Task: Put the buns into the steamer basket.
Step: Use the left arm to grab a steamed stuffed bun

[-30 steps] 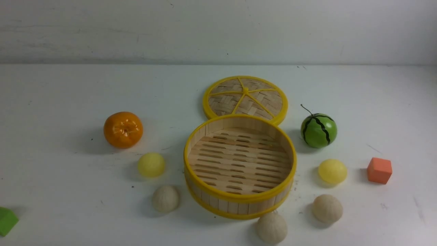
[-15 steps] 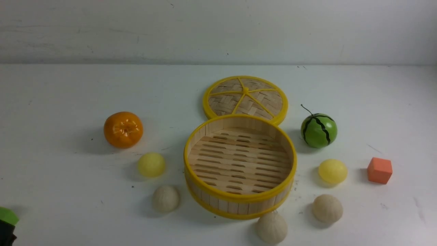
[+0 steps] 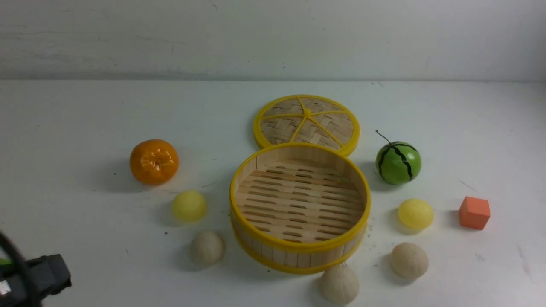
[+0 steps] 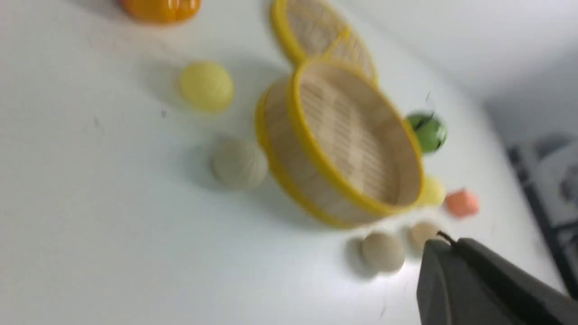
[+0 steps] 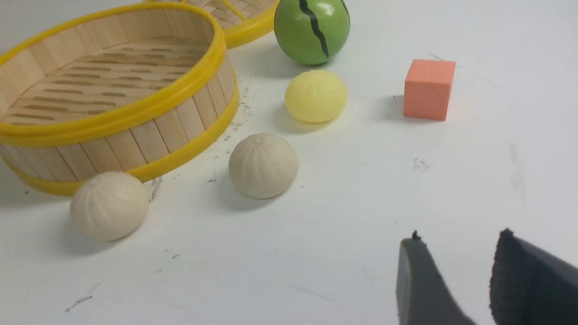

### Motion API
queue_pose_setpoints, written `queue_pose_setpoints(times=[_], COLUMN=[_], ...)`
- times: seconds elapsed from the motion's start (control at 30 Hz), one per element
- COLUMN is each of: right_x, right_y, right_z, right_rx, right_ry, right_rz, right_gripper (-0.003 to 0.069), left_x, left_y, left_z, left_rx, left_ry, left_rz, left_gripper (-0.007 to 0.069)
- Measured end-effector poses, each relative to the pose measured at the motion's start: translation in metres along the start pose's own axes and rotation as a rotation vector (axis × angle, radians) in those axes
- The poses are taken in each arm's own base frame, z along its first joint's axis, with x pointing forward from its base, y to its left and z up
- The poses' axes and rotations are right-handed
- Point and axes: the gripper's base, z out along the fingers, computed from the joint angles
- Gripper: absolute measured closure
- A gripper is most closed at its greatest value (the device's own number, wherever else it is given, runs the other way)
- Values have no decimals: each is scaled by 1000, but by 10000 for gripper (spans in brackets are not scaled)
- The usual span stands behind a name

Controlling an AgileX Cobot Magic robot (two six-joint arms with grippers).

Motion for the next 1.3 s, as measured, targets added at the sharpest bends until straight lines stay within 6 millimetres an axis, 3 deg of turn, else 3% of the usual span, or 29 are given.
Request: queue_pose_setpoints(times=[0.1,0.2,0.3,0.37,0.43,0.5,0.63,0.8,1.03,1.3], right_x=[0,0,0,0,0,0,0,0,0,0], right_y=[0,0,0,0,0,0,0,0,0,0], right_z=[0,0,0,0,0,0,0,0,0,0], right_rx=[0,0,0,0,0,0,0,0,0,0], right_ry=[0,0,0,0,0,0,0,0,0,0], right_rz=[0,0,0,0,0,0,0,0,0,0], right_gripper=[419,419,419,419,419,419,419,419,419,419], left_x=[-27,-52,-65,-75,-74,-64,-58,-78,-98,-96], left_y=[-7,-8,-4,2,2,-10,-26,-28,-21,-8], left_z=[28,56,78,113,132,158,187,232,292,335], left_rx=[-65,-112,-149,-182,-190,-185,-221,-371,-449,-507], left_ry=[184,263,314,396,448,536,619,648,657,729], left_rz=[86,118,123,125,168,284,393,482,524,545], left_gripper=[638,638,638,638,638,638,638,638,634,462])
